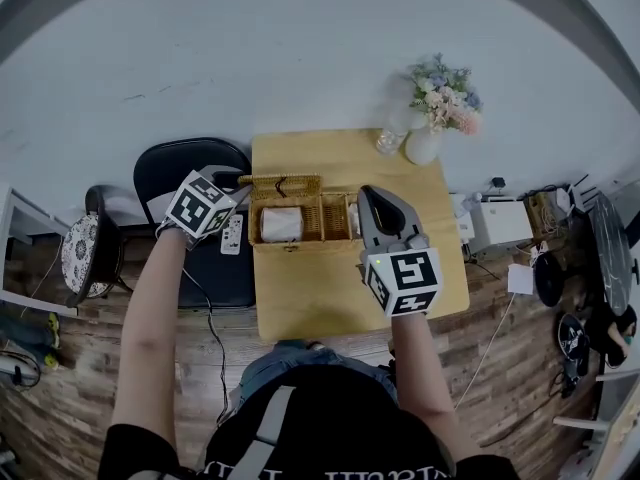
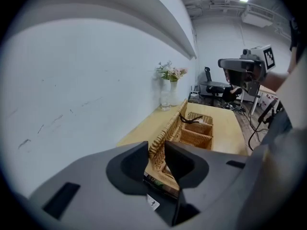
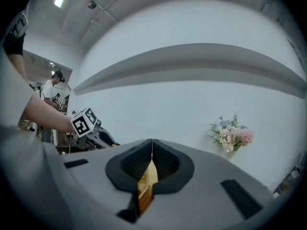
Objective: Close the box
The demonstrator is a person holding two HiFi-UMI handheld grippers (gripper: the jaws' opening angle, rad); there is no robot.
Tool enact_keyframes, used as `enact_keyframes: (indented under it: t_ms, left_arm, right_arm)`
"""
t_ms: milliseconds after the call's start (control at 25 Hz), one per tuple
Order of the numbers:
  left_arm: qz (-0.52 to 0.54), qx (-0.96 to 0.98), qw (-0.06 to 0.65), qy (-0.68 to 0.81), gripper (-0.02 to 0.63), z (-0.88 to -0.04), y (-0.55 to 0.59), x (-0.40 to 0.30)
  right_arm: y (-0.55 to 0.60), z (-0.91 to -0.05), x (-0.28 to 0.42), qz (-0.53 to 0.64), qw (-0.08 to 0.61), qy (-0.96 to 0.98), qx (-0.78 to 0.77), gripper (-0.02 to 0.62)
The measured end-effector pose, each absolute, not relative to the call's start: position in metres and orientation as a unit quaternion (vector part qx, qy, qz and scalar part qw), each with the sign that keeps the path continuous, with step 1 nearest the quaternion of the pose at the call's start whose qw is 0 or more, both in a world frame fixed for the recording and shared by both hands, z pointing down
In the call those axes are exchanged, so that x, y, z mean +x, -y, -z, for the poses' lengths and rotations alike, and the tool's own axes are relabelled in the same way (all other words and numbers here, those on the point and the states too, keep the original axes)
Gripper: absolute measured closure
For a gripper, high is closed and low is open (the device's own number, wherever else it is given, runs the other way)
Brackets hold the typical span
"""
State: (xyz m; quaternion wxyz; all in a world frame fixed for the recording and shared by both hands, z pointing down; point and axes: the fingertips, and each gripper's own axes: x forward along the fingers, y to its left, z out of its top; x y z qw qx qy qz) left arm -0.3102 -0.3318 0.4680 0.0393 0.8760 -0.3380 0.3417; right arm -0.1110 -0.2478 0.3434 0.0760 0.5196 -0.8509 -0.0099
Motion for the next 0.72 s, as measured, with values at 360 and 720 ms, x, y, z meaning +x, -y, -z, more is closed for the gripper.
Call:
enact_keyframes:
  t_ms: [360,720]
  left_arm:
    - [-0.379,0.88,0.029,0.283,0.492,-0.483,0.294,-0.303]
    - [-0.438,0.863,0.003,0.253,0.431,-0.516,0.264,-0.298]
  right_arm:
    - [0.246,-0.338,-0.116,0.005,0.061,0.855,0.515,0.58]
    - [0.242,-0.349,-0.125,-0.006,0.069,0.859,0.507,0.58]
